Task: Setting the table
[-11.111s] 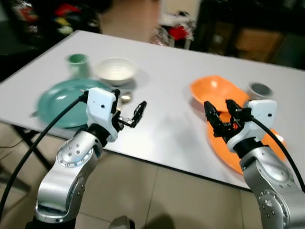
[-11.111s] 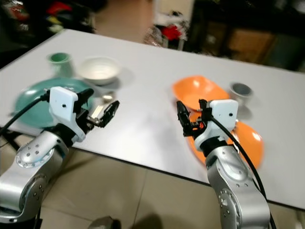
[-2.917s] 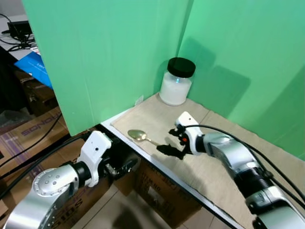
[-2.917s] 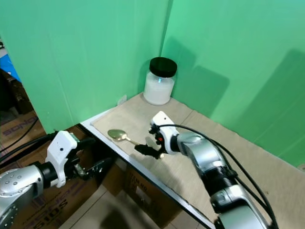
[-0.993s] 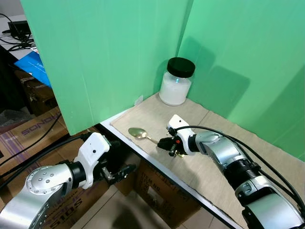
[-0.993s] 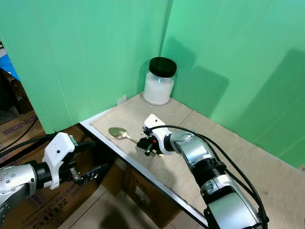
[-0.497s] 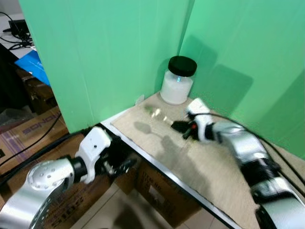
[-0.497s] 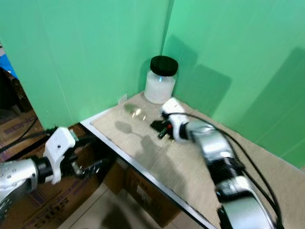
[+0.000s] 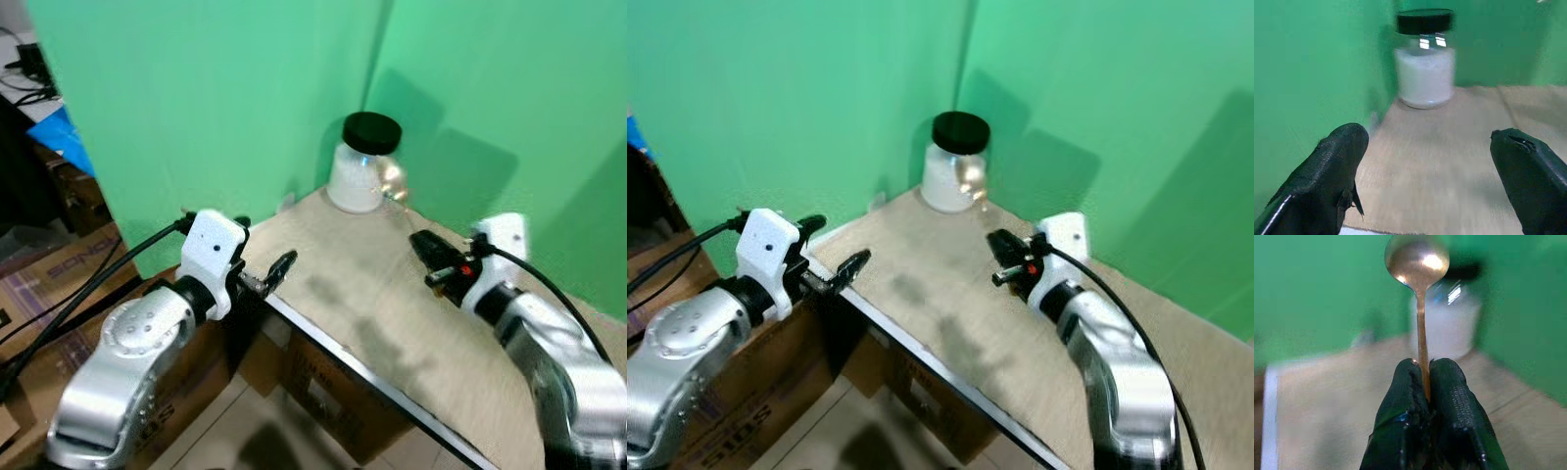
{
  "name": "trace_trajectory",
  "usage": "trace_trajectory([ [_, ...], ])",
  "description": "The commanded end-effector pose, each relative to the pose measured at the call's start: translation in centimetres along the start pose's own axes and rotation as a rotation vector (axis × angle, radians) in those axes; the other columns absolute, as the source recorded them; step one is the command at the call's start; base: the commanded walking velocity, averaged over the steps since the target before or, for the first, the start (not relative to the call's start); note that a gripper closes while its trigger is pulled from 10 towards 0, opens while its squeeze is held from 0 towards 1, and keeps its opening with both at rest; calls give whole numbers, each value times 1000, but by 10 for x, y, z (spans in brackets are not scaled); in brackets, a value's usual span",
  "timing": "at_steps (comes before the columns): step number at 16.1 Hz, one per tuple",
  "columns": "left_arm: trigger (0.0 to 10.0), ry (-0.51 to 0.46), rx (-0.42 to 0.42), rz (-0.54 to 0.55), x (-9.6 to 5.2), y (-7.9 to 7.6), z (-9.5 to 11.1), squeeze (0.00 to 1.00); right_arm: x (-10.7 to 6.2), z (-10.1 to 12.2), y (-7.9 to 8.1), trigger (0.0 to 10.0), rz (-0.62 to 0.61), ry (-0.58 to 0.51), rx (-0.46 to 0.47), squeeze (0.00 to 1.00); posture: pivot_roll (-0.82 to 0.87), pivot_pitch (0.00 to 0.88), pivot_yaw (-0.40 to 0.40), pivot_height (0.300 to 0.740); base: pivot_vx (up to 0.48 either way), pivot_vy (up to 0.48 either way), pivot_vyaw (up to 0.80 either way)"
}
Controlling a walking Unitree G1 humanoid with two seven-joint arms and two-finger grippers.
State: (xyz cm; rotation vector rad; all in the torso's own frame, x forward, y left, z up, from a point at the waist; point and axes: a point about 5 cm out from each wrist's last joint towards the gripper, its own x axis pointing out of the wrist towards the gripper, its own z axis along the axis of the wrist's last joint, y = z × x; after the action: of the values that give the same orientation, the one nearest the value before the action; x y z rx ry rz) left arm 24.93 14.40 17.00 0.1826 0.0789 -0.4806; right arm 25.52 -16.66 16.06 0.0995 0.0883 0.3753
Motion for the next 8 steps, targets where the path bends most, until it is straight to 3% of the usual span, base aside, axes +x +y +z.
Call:
trace_trajectory([
  [1, 10000, -20, -3, 32, 2, -5, 4, 0, -9, 12, -3, 10000, -92, -66, -9, 0, 25, 0, -98, 740, 0, 0, -788],
  [3, 10000, -13, 22, 49, 4, -6, 2, 0, -7, 14, 0, 10000, -153, -98, 13, 0, 21, 0, -100, 740, 0, 0, -788],
  [5, 10000, -11, 49, 117, 9, -3, 1, 0, -2, 12, 6, 10000, -179, -69, -26, 0, 16, 0, -106, 740, 0, 0, -800],
  [8, 10000, -26, 12, 202, 5, 3, 0, 0, 0, 14, 12, 10000, -171, -63, -50, 0, 1, 0, -109, 740, 0, 0, -800],
])
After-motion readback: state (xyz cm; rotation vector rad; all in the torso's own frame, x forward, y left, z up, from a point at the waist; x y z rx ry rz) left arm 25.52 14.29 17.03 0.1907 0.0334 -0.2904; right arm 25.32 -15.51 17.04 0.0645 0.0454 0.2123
